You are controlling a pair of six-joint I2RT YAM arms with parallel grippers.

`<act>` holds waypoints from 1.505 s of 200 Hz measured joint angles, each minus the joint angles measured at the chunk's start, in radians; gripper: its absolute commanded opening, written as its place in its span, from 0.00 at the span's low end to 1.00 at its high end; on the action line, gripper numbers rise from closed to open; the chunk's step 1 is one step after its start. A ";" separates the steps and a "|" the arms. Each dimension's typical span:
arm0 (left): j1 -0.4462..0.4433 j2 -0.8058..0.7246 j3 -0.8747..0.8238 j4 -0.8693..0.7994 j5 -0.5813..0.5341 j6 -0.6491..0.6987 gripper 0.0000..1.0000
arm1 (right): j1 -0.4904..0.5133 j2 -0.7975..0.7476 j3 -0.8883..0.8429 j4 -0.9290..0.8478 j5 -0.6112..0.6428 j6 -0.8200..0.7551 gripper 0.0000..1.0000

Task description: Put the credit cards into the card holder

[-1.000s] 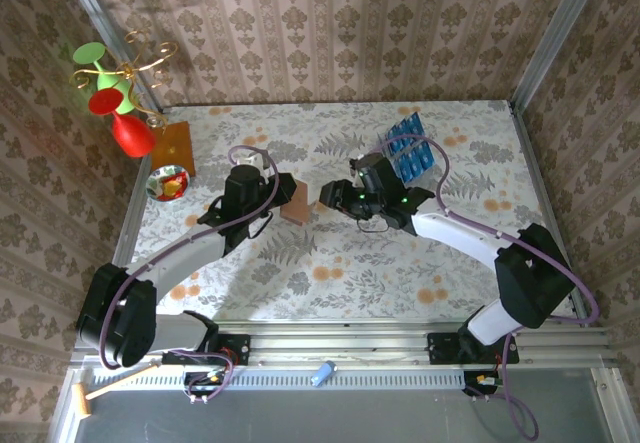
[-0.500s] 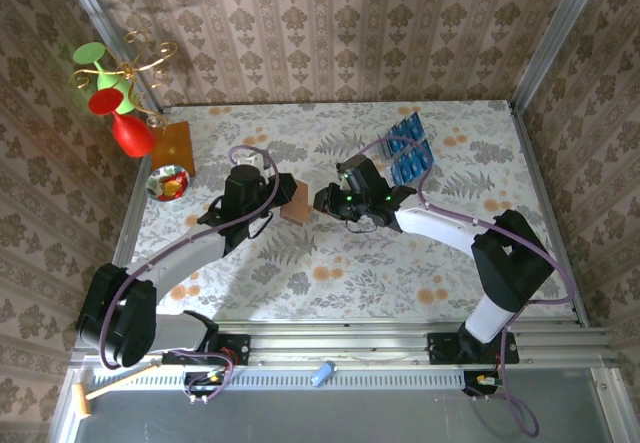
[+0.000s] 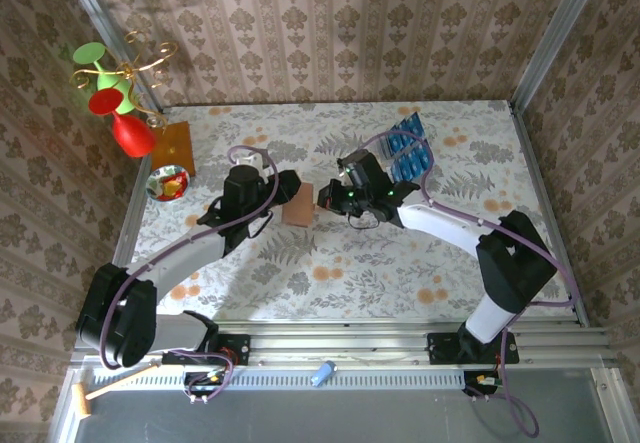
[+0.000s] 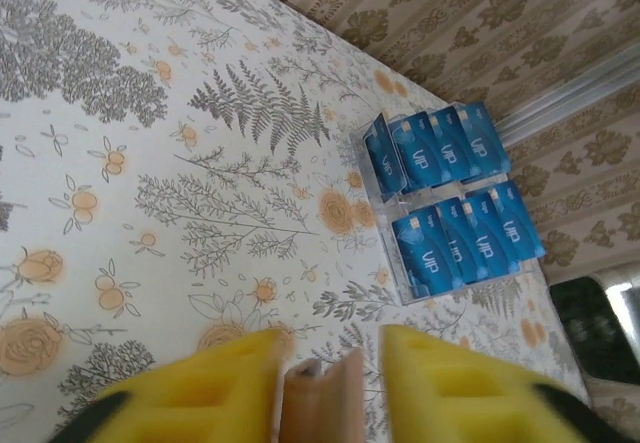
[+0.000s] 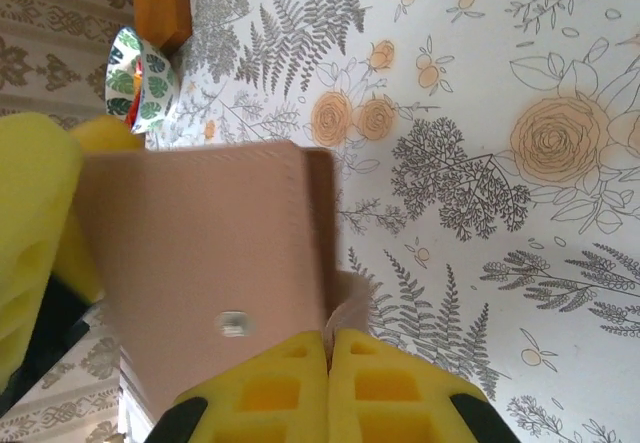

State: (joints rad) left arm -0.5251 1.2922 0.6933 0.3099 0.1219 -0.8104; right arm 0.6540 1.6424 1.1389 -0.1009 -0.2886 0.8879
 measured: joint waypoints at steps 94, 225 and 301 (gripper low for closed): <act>0.055 0.113 -0.103 0.159 0.047 -0.009 0.71 | 0.046 -0.026 0.129 -0.056 -0.087 -0.021 0.00; 0.120 0.135 -0.200 0.165 0.117 0.019 0.72 | -0.066 -0.046 -0.139 -0.032 -0.142 -0.105 0.00; 0.115 0.134 -0.118 -0.054 0.159 0.105 0.72 | -0.129 -0.138 -0.282 0.003 -0.113 -0.103 0.00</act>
State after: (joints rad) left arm -0.4099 1.4258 0.5751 0.2558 0.2810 -0.7052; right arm 0.5255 1.5043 0.8574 -0.0978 -0.4015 0.7853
